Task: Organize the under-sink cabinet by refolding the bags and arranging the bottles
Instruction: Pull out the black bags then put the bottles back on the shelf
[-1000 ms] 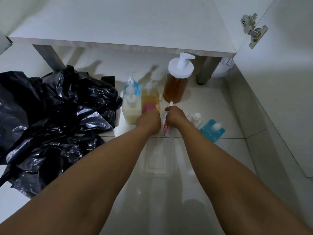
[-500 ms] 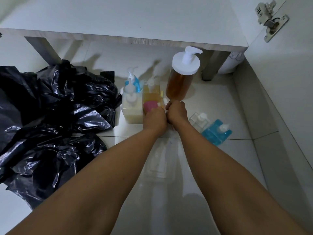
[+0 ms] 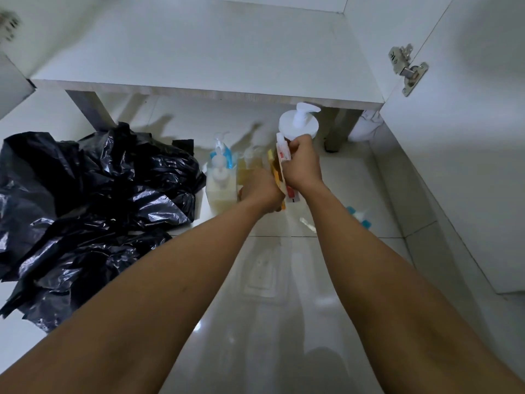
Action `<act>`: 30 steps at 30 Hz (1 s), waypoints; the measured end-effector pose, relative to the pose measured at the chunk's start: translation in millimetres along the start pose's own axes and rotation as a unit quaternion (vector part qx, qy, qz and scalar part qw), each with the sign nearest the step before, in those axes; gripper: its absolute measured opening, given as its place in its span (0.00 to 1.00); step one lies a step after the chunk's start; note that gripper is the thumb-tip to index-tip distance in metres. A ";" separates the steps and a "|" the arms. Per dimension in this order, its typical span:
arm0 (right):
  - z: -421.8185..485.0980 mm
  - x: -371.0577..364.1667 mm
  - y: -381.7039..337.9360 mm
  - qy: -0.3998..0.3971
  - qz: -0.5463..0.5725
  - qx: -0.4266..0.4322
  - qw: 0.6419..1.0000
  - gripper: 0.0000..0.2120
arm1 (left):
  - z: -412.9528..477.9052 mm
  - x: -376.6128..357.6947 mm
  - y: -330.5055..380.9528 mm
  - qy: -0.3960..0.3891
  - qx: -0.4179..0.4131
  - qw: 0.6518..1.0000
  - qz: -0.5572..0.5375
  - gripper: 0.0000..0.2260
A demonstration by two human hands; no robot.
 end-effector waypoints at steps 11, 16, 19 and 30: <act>-76.7 7.8 0.2 -0.252 -0.085 -0.225 0.937 0.06 | -51.3 5.3 -37.5 -0.135 0.021 0.990 -0.013 0.11; -102.2 -8.7 42.0 -0.273 -0.126 -0.279 0.912 0.08 | -60.9 -11.3 -65.0 -0.186 0.052 0.980 0.034 0.07; -109.9 -18.1 58.8 -0.292 -0.144 -0.277 0.904 0.12 | -62.2 -27.5 -72.8 -0.202 0.052 0.976 0.066 0.09; -100.6 -37.7 80.3 -0.282 -0.277 -0.173 0.902 0.18 | -56.6 -42.6 -86.7 -0.183 0.014 0.941 0.283 0.14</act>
Point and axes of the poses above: each hand's wrist, its own z-axis towards the middle knuckle, its own x-axis out of the back of the hand, y = z × x, the point moved 6 cm from there along z, towards the middle knuckle, and after that the axes turned 14 degrees about z, right-handed, at the moved point
